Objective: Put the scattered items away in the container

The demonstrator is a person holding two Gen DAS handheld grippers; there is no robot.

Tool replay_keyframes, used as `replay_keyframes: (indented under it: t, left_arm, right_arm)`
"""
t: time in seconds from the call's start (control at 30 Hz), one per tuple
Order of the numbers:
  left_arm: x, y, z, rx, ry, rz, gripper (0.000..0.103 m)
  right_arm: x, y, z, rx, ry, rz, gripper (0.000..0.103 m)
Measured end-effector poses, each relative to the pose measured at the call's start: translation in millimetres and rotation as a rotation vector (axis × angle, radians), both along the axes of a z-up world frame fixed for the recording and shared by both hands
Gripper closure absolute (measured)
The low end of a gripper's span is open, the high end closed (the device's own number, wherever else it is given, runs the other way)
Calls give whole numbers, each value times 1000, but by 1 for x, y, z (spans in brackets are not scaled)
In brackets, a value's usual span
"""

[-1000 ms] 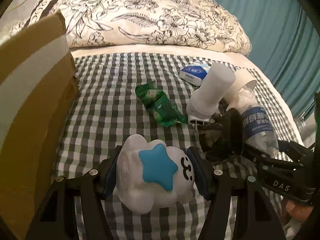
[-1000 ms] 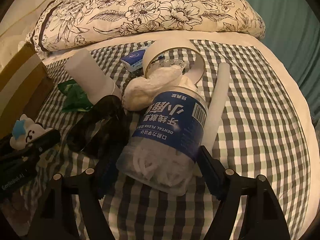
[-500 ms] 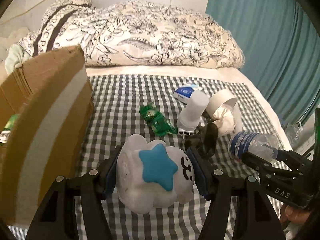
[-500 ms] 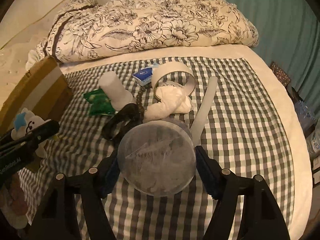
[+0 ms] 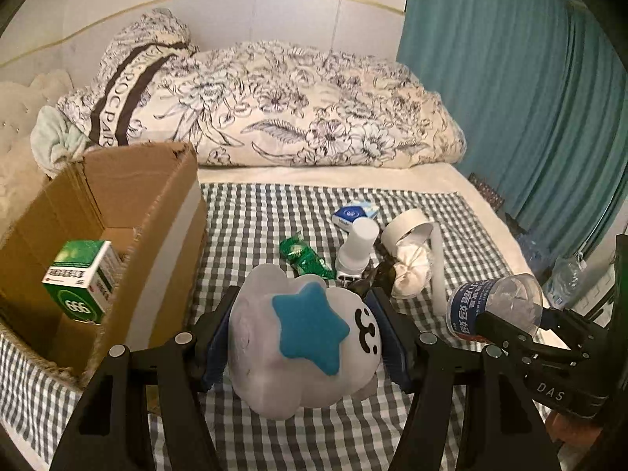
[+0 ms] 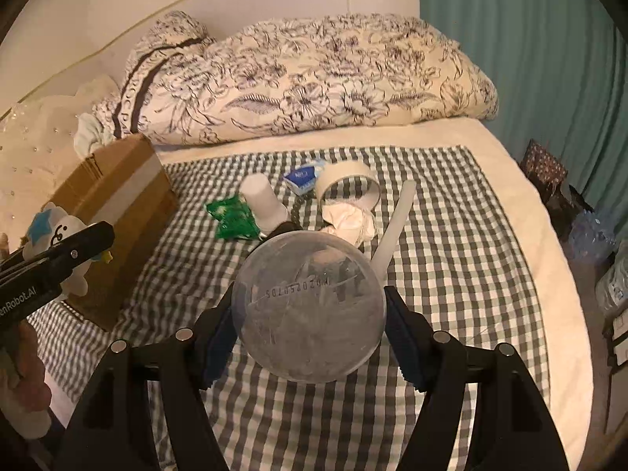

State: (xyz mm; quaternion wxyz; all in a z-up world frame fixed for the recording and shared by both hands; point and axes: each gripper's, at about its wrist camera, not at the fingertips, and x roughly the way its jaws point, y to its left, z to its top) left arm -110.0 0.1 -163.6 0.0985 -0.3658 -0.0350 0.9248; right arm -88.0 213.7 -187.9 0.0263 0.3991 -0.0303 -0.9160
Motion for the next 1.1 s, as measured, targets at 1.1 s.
replay_keyframes:
  t: [1.1]
  left_arm:
    - [91,-63,106,5,199,92,37]
  right_arm:
    - [97,-68,129,-9,281,111,36]
